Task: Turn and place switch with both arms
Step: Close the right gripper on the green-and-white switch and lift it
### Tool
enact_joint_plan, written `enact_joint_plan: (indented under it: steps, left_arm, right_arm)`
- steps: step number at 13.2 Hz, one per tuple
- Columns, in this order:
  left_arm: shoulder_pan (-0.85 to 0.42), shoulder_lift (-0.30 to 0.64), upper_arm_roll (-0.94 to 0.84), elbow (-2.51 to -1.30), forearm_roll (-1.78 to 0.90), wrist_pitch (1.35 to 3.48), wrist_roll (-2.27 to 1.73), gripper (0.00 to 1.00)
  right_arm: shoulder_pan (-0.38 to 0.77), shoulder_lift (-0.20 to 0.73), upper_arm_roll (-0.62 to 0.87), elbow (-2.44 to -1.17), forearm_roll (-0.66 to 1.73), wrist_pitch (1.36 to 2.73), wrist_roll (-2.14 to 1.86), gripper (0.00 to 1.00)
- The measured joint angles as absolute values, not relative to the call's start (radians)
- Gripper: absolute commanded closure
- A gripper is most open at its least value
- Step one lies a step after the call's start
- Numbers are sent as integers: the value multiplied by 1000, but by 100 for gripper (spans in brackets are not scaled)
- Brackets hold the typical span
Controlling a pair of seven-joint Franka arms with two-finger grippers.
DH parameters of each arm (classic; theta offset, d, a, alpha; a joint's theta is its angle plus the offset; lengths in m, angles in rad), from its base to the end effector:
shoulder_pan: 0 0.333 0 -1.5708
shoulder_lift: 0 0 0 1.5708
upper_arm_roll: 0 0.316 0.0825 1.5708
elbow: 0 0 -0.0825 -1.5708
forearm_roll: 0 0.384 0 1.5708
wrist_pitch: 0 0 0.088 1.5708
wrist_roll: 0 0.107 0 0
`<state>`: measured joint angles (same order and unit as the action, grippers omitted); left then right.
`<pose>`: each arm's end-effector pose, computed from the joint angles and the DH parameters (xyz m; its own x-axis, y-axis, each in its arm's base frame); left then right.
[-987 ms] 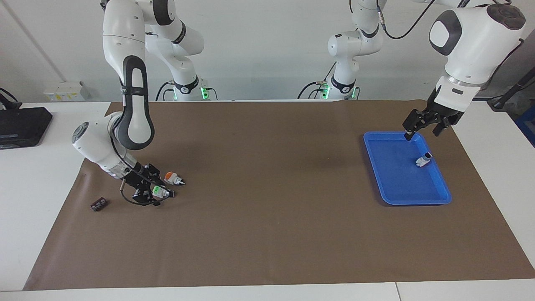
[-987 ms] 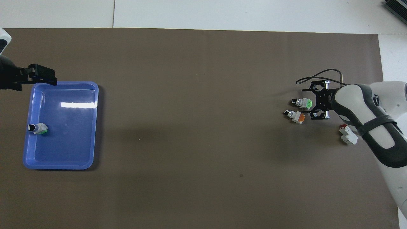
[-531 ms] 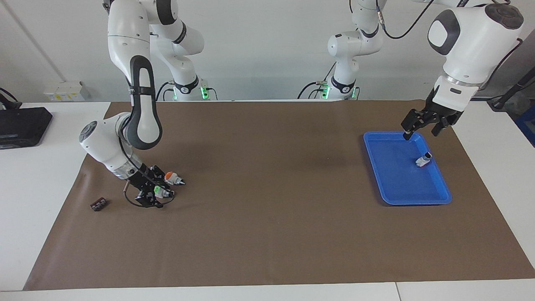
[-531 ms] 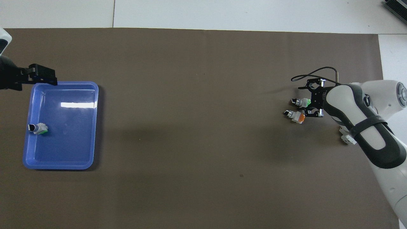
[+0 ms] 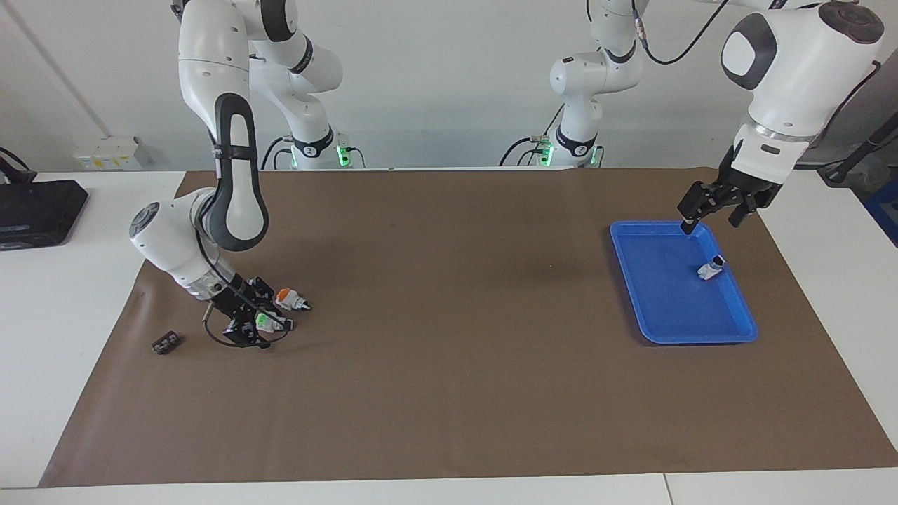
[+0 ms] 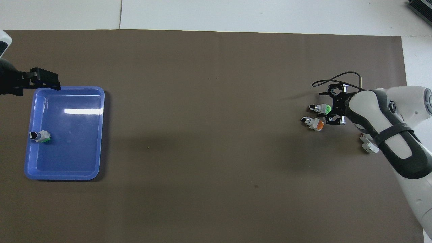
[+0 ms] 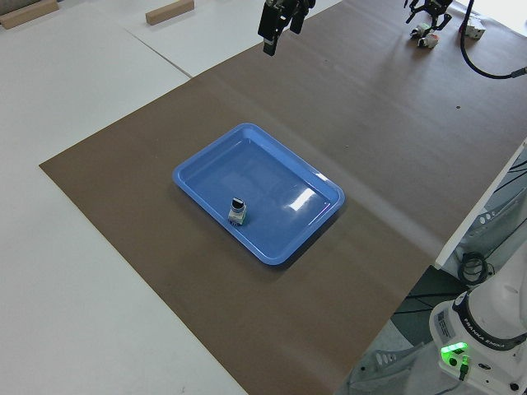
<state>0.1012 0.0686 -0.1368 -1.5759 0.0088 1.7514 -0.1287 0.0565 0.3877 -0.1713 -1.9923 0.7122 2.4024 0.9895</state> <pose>0.5915 -0.0176 0.6000 0.9900 0.0929 0.1064 0.0919 -0.9957 0.0143 0.6093 -0.0618 0.2725 -0.0103 -0.9276 -0.3735 -0.9829 0.0780 -0.1667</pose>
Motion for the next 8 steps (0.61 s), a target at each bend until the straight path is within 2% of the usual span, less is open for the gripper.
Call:
enact_joint_plan:
  steps: [1, 2, 8]
  left_arm:
    - [102, 67, -136, -1576, 7, 1753, -129, 0]
    - [102, 67, -136, -1576, -5, 1754, -129, 0]
    - [116, 66, -135, -1576, -58, 1755, -94, 0]
  right_arm:
    - [57, 387, -171, -1993, 711, 2402, 985, 73]
    - [58, 384, -171, -2000, 694, 2396, 968, 100]
    - [71, 366, -169, -2010, 552, 2402, 881, 100]
